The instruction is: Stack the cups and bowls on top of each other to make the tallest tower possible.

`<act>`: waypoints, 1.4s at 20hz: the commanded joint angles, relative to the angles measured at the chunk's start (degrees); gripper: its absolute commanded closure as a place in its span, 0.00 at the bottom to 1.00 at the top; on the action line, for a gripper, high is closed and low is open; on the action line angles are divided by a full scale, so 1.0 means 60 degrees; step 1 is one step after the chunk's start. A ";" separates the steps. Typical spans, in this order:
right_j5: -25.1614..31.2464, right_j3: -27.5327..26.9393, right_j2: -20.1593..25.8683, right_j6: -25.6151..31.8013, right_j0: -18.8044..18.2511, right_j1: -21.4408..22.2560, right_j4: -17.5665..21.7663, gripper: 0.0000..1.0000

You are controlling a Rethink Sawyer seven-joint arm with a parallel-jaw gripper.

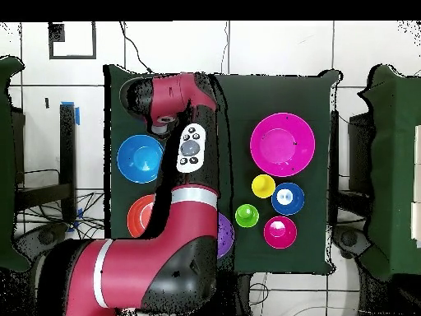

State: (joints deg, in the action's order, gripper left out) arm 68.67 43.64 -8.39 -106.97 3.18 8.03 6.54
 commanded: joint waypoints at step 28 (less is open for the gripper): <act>-0.0297 0.0731 0.0838 0.0502 0.0242 -0.0062 0.0318 1.00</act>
State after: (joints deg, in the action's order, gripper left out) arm 68.67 43.64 -8.39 -106.97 3.34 8.04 6.73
